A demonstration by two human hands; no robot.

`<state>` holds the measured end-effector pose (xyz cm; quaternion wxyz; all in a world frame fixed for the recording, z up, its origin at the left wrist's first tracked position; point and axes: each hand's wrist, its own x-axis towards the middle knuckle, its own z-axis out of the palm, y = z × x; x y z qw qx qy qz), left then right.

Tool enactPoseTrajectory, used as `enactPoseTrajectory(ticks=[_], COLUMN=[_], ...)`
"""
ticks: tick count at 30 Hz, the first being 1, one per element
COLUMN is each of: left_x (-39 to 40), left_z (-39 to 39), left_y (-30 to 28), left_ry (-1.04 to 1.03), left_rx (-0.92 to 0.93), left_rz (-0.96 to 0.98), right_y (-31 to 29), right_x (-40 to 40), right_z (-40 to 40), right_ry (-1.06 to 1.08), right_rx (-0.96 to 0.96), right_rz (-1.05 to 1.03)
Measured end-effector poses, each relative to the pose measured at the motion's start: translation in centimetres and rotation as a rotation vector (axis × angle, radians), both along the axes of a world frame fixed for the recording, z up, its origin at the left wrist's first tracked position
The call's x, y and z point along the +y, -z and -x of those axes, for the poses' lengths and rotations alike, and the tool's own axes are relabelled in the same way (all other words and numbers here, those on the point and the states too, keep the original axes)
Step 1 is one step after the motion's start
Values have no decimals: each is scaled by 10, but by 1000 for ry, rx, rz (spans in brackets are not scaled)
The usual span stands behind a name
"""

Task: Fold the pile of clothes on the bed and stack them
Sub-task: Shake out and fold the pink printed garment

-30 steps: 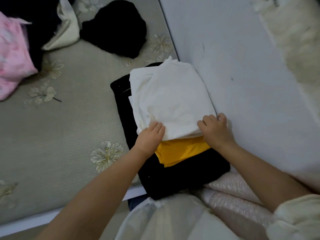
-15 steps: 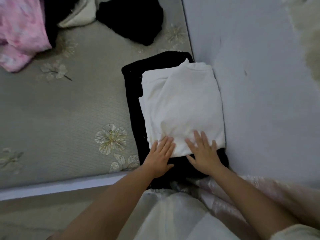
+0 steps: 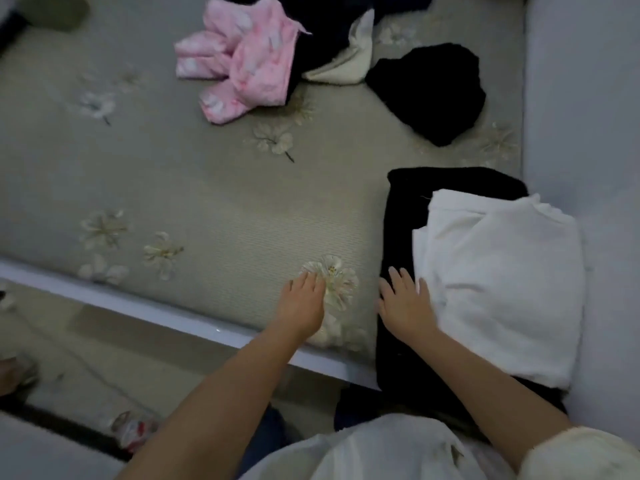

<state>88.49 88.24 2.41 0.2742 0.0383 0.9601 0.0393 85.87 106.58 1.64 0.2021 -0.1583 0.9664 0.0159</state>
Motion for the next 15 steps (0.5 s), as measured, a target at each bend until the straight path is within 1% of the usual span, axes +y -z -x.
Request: enactPoseTrajectory(ticks=[1,3,7,11,15], left_x=[-34,-106,-248,-359,-444], left_z=[3,5,-6,-12,19], left_y=[-10,-29,-63,-92,-115], left_ry=[-47,-133,-224,-239,-264], left_rx=[32,95,171,276,346], left_rz=[16,34,126,195,254], right_y=[-2,-12,-53,-84,-98], right_x=[-32,-102,-258,-376,-442], right_z=[11,33,58,65,97], right_ry=[-74,-189,-287,-235,-160], right_rx=[-42,-42,18,52,118], right_rz=[5,58,150,264,273])
